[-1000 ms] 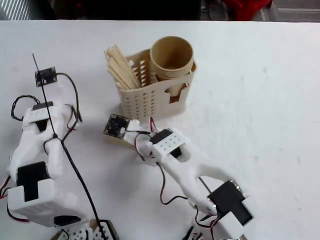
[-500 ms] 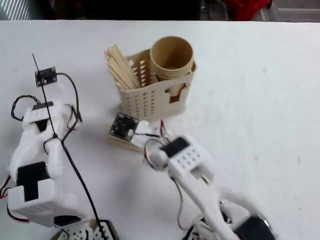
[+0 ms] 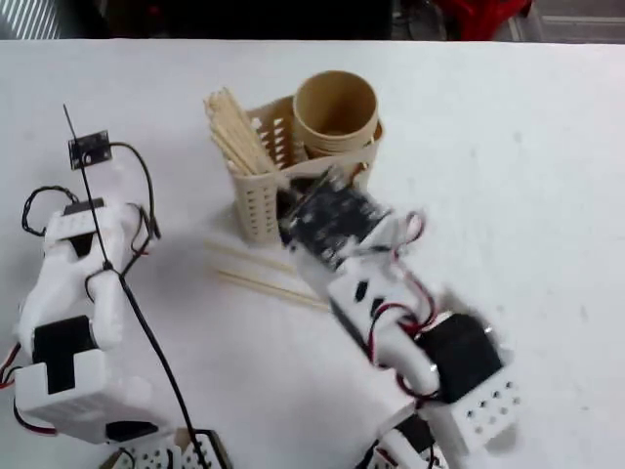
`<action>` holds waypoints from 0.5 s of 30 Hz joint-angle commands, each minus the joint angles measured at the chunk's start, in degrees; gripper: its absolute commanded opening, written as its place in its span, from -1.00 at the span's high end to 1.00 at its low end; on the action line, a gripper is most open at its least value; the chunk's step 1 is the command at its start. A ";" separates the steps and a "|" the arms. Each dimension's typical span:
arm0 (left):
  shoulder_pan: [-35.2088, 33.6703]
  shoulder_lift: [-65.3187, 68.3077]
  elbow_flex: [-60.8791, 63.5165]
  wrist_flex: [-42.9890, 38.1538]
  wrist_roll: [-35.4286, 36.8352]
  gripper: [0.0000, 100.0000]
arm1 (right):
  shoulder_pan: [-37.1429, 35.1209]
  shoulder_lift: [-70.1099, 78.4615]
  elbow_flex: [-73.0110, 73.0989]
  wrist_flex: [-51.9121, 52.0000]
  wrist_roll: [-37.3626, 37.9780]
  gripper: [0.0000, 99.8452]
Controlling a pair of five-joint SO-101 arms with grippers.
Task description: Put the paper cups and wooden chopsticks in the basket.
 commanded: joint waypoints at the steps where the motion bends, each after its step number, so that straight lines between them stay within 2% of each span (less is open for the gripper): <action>1: 0.57 -0.31 -0.44 -1.32 -0.62 0.66 | 1.45 10.68 -13.10 -4.97 -0.44 0.97; 5: 0.57 -0.31 -0.44 -1.32 -0.62 0.66 | 1.19 21.05 -19.25 -12.88 -0.70 0.97; 11: 0.57 -0.31 -0.44 -1.32 -0.62 0.66 | 2.33 30.20 -20.66 -21.49 -15.47 0.96; 15: 0.57 -0.31 -0.44 -1.32 -0.62 0.66 | 3.30 33.71 -20.66 -24.22 -16.18 0.96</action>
